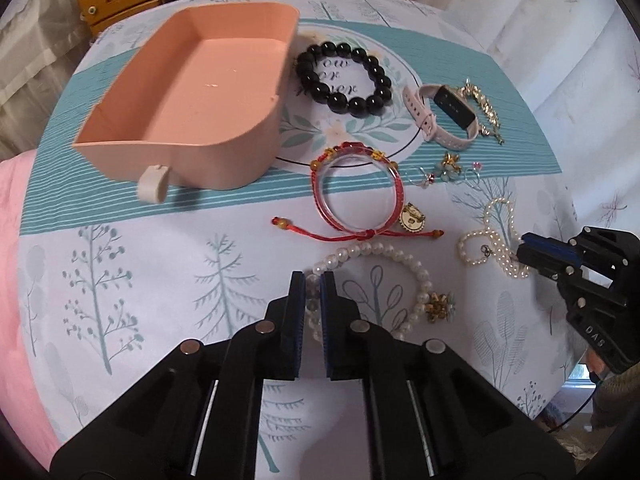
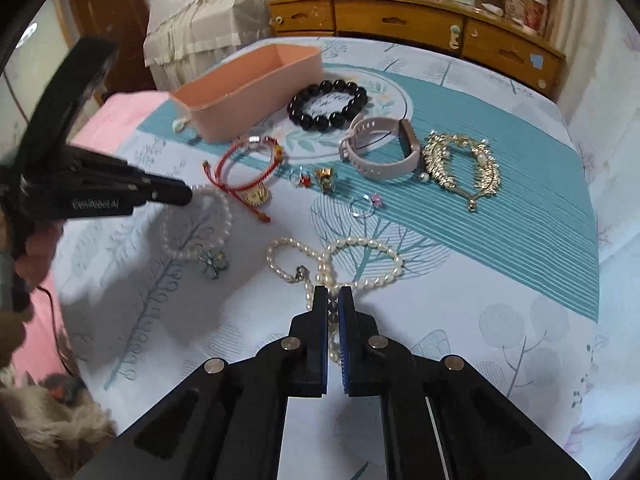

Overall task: Organize jewelry
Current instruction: 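Close the left tool on the white pearl bracelet while the right tool grasps the pearl necklace, then carry both pearl pieces into the pink box and open both tools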

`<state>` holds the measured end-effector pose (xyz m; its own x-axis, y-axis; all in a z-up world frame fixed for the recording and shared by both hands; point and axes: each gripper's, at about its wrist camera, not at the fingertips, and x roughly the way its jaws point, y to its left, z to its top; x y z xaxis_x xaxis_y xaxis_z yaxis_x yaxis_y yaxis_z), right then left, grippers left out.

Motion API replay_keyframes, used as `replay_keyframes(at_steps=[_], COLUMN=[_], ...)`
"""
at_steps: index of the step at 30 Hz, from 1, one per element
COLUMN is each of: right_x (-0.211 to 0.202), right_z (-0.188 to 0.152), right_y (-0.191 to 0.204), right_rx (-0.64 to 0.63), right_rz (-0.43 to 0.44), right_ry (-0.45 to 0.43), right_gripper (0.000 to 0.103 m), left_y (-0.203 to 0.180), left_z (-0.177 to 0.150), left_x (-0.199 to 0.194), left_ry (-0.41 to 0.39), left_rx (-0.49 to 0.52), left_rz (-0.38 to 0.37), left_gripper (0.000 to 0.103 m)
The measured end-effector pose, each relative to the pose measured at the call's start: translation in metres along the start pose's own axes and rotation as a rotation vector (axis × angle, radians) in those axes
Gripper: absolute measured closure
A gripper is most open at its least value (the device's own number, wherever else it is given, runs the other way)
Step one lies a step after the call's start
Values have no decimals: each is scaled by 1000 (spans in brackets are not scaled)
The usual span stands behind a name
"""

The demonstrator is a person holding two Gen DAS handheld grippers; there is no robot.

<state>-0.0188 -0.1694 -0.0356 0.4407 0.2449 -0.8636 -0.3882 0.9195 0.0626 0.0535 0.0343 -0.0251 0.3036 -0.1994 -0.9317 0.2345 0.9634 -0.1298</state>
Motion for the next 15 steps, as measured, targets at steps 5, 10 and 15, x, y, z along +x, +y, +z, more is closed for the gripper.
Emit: replay_keyframes(at_steps=[5,10,15], right_x=[-19,-54,-97], right_z=[6,20,46], right_y=[1,3,11], right_rx=[32,77,94], right_rz=[0,13,13], right_ry=[-39,-112,-200], right_gripper=[99,99,99], left_y=[4,6,10], left_z=[-1,0,11], left_x=[-28,-63,-101], left_ry=[-60,-118,-180], left_rx=[-12,-5,0], left_rz=[-2,9,34], left_gripper=[98,98,98])
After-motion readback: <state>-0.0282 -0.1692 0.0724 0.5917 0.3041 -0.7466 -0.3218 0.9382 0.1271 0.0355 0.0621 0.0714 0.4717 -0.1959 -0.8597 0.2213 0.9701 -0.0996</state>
